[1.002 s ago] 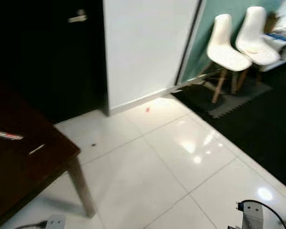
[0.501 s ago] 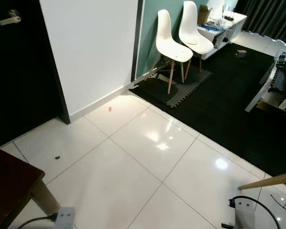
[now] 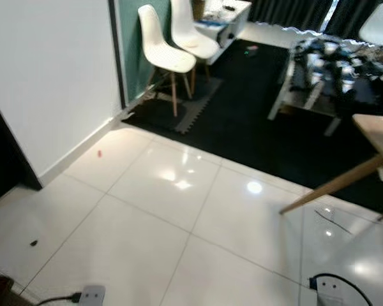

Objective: Picking trash to rubbish bin

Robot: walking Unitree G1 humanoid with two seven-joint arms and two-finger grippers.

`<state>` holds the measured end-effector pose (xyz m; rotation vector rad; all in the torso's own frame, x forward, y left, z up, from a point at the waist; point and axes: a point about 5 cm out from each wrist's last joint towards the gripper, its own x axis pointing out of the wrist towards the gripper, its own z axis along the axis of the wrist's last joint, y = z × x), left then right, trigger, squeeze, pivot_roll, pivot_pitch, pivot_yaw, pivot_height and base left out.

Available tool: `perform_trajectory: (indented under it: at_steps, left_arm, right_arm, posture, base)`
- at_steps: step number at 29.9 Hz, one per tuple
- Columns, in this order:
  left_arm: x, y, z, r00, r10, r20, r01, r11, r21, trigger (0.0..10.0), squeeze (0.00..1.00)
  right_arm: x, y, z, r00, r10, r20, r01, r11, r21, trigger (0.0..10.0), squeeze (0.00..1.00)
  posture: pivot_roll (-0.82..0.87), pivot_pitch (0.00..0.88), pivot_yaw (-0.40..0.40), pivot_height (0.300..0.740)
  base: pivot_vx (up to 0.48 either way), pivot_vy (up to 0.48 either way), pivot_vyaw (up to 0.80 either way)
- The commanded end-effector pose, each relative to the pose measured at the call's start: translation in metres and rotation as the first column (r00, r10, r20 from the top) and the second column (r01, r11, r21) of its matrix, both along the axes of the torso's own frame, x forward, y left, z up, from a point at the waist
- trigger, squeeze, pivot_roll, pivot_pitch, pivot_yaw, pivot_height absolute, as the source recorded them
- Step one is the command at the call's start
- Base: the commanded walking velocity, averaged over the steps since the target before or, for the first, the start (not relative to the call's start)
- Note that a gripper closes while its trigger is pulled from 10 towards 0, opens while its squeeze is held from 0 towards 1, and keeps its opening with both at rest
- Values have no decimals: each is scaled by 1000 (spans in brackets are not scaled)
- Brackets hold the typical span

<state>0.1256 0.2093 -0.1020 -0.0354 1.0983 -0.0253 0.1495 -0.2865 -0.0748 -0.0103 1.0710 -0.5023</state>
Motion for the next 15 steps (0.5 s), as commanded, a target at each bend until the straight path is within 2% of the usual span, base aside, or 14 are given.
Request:
perform_trajectory:
  at_steps: [1,15]
  left_arm:
    - [-6,-3,-3,999,-16,-30,16,1000,-3,10000,0]
    - [-4,-5,-3,999,-15,-30,15,1000,-10,10000,0]
  right_arm:
    - [-7,3,-4,1000,-14,-20,15,1000,12,10000,0]
    - [-4,6,-4,1000,11,-18,-10,1000,14,10000,0]
  posture:
    - [37,92,-24,740]
    - [22,87,-28,740]
  base:
    - [0,0,-781]
    - [0,0,-780]
